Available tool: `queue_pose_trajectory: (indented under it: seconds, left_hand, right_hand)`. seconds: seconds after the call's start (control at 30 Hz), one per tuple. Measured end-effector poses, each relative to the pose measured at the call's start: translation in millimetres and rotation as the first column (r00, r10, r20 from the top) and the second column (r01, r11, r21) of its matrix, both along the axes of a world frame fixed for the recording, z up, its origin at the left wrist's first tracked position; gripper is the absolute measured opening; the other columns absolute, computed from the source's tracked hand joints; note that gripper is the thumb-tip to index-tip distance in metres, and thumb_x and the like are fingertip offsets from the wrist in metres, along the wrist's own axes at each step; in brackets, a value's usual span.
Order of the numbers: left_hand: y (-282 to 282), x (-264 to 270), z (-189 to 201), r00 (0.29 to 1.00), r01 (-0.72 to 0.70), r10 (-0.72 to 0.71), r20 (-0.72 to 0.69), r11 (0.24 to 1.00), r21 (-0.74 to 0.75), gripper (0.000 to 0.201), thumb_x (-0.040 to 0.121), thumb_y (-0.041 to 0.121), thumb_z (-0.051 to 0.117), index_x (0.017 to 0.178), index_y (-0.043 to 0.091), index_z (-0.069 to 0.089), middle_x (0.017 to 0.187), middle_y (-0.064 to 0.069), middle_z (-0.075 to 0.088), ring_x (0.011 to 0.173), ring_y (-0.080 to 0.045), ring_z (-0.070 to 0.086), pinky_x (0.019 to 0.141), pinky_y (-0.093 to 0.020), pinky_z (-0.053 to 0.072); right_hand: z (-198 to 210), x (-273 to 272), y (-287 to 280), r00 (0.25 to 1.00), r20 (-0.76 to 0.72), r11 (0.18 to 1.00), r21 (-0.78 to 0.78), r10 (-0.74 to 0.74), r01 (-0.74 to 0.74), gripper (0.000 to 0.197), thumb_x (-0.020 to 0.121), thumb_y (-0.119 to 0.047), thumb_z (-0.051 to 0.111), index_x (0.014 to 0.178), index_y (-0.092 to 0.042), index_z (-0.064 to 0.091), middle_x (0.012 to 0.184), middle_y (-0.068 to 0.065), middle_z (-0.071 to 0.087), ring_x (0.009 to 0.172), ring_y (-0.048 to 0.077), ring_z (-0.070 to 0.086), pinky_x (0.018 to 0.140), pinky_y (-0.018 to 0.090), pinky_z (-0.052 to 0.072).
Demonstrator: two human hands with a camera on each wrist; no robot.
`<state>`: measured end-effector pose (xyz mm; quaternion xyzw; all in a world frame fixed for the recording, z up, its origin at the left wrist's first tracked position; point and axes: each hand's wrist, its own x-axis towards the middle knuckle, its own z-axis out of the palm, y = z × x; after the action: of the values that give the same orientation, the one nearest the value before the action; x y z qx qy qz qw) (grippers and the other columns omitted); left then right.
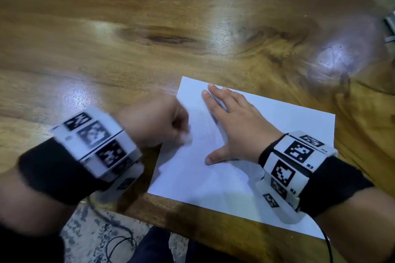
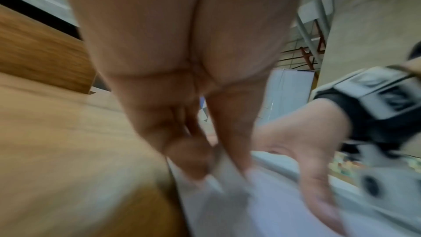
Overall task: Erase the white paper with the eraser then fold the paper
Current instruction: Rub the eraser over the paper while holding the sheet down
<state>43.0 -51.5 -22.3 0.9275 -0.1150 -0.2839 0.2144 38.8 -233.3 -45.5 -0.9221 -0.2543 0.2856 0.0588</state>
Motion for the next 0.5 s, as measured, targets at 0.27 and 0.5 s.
queue_pose_trajectory:
  seconds: [0.27,0.5]
  left_hand:
    - [-3,-12,-5,0.996,0.091,-0.091,-0.001,0.995,0.03,0.013,0.069,0.03,0.072,0.063,0.024,0.063,0.062,0.005,0.057,0.06,-0.011,0.05,0.053,-0.014,0.037]
    - [-26,23,-4,0.958,-0.086,0.091,0.273,0.996,-0.028,0.007,0.078,0.02,0.063,0.08,0.013,0.066,0.068,0.0,0.054,0.071,-0.019,0.049,0.056,-0.021,0.025]
  right_hand:
    - [2,0,1,1.0,-0.008,1.0,-0.013,-0.001,0.001,0.131,0.062,-0.065,0.071,0.147,-0.025,-0.018,0.154,-0.01,-0.025,0.143,0.014,-0.017,0.114,0.026,-0.003]
    - [1,0,1,1.0,0.006,1.0,-0.013,0.002,-0.002,0.131,0.06,-0.066,0.072,0.148,-0.024,-0.017,0.155,-0.009,-0.022,0.144,0.015,-0.015,0.115,0.026,-0.002]
